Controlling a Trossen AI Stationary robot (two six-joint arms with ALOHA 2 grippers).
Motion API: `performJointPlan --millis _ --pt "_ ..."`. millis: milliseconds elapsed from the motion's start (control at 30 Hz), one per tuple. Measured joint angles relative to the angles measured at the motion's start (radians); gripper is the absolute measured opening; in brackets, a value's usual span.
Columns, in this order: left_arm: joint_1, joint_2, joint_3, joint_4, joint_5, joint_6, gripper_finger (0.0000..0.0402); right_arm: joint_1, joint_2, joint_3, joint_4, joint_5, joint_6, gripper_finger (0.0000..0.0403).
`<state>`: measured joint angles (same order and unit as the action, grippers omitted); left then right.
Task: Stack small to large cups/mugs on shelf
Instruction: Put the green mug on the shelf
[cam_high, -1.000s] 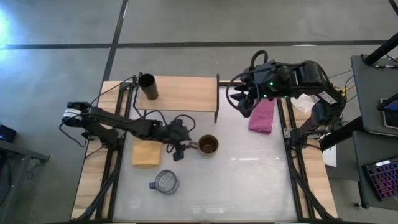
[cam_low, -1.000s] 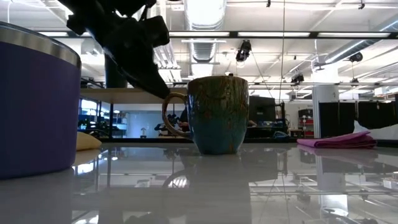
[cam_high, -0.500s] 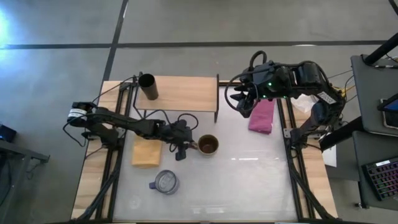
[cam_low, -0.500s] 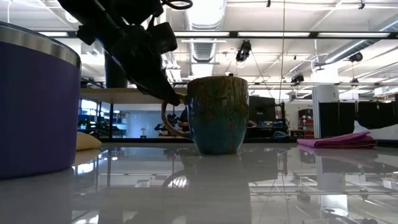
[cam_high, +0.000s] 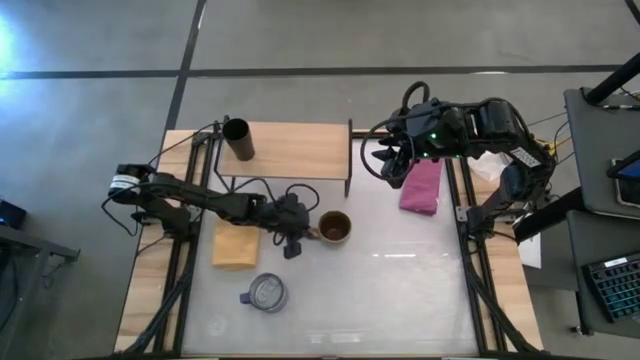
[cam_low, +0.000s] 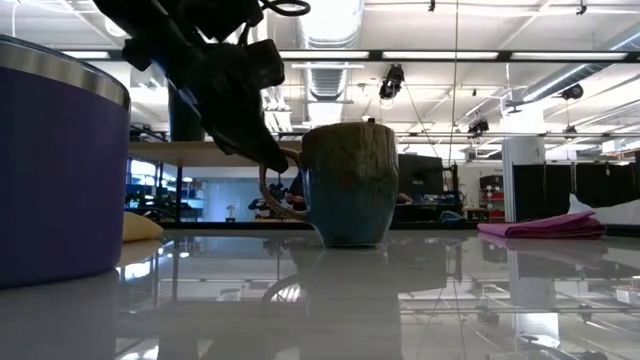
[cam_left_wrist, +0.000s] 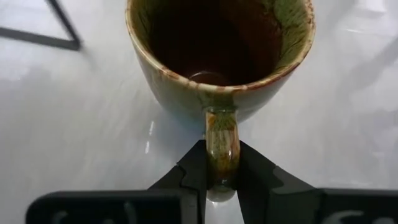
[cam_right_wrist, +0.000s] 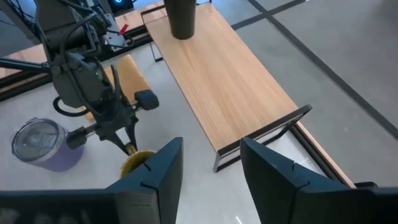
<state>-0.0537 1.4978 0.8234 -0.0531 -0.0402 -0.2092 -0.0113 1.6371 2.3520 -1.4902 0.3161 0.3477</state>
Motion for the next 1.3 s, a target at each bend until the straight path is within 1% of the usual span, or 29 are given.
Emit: performJointPlan --millis 67,167,300,400,467,567,700,833,933,1000,1200,1300 --pt "0.001 -0.008 0.004 -0.009 -0.030 -0.026 0.0037 0.000 0.000 0.000 0.001 0.000 -0.002 0.0155" --pt "-0.002 -0.027 0.022 -0.072 -0.080 -0.064 0.0037 0.000 0.000 0.000 0.000 0.001 -0.008 0.0154" --pt "-0.024 -0.075 0.079 -0.244 -0.140 -0.099 0.0037 -0.002 0.000 0.000 -0.006 0.011 -0.023 0.0151" --pt "-0.042 -0.115 0.136 -0.365 -0.159 -0.156 0.0037 -0.002 0.000 0.000 -0.024 0.052 -0.027 0.0151" --pt "-0.064 -0.148 0.173 -0.431 -0.181 -0.186 0.0037 -0.002 0.000 0.000 -0.036 0.079 -0.029 0.0150" --pt "-0.103 -0.190 0.229 -0.517 -0.224 -0.251 0.0037 -0.002 0.000 0.000 -0.041 0.088 -0.035 0.0150" --pt "-0.153 -0.240 0.290 -0.641 -0.320 -0.378 0.0037 -0.002 0.000 0.000 -0.042 0.088 -0.041 0.0149" --pt "-0.192 -0.272 0.335 -0.741 -0.477 -0.538 0.0037 -0.002 0.000 0.000 -0.042 0.094 -0.059 0.0148" --pt "-0.211 -0.276 0.360 -0.776 -0.583 -0.597 0.0037 -0.002 0.000 0.000 -0.041 0.112 -0.068 0.0148" --pt "-0.213 -0.270 0.376 -0.777 -0.623 -0.598 0.0037 -0.002 -0.001 0.000 -0.042 0.119 -0.073 0.0147" --pt "-0.208 -0.228 0.422 -0.791 -0.702 -0.597 0.0037 -0.002 -0.001 0.000 -0.041 0.134 -0.086 0.0146" --pt "-0.200 -0.210 0.445 -0.837 -0.714 -0.598 0.0037 -0.002 -0.001 0.000 -0.041 0.133 -0.086 0.0146"
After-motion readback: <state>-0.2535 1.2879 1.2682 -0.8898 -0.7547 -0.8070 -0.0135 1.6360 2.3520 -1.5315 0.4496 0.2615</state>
